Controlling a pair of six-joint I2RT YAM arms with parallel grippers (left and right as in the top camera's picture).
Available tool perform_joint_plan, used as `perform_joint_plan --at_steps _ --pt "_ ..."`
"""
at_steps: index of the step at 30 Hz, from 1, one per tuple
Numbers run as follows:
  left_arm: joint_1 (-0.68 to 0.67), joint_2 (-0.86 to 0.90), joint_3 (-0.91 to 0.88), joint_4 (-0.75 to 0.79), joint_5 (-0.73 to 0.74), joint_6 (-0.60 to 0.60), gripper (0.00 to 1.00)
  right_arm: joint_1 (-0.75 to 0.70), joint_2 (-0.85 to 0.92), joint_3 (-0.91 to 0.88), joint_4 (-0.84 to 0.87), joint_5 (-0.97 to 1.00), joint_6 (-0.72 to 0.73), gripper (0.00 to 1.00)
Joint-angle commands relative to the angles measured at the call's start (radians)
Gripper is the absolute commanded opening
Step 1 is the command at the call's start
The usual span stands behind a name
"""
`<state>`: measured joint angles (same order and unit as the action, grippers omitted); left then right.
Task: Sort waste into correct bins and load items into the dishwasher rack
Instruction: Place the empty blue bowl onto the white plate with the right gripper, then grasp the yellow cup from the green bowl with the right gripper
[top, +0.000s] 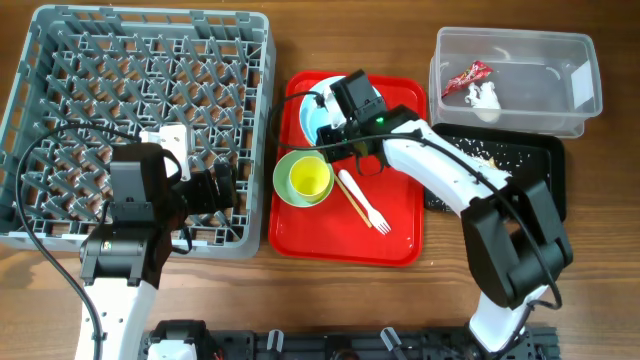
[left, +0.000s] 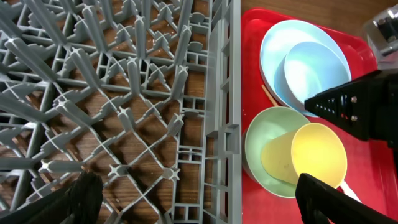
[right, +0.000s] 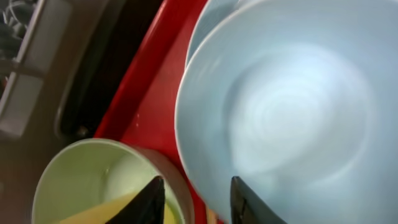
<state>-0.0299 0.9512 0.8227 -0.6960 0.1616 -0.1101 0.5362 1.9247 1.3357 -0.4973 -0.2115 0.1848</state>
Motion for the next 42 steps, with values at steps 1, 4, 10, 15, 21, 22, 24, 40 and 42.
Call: perform_joint_plan --at_steps 1,4,10,15,21,22,24,40,42 --pt "0.004 0.001 0.02 0.003 -0.005 -0.002 1.0 -0.003 -0.137 0.105 -0.07 0.01 -0.002 0.39" --pt "0.004 0.001 0.02 0.003 -0.005 -0.002 1.0 -0.003 -0.201 0.149 -0.129 0.009 -0.001 0.4" --pt "0.004 0.001 0.02 0.003 -0.005 -0.003 1.0 0.004 -0.198 0.142 -0.333 -0.032 0.08 0.41" --pt "0.004 0.001 0.02 0.003 -0.005 -0.003 1.0 0.023 -0.092 0.141 -0.446 -0.033 0.088 0.4" --pt "0.004 0.001 0.02 0.003 -0.005 -0.002 1.0 0.067 0.013 0.141 -0.445 -0.051 0.116 0.39" --pt "0.004 0.001 0.02 0.003 -0.005 -0.002 1.0 0.07 0.02 0.141 -0.446 -0.05 0.134 0.36" --pt "0.004 0.001 0.02 0.003 -0.005 -0.002 1.0 0.073 0.033 0.141 -0.444 -0.05 0.161 0.24" --pt "0.004 0.001 0.02 0.042 0.119 -0.003 1.0 -0.063 -0.189 0.286 -0.436 -0.052 0.208 0.05" --pt "0.004 0.004 0.02 0.08 0.203 -0.004 1.0 -0.106 -0.238 0.288 -0.418 -0.093 0.211 0.04"
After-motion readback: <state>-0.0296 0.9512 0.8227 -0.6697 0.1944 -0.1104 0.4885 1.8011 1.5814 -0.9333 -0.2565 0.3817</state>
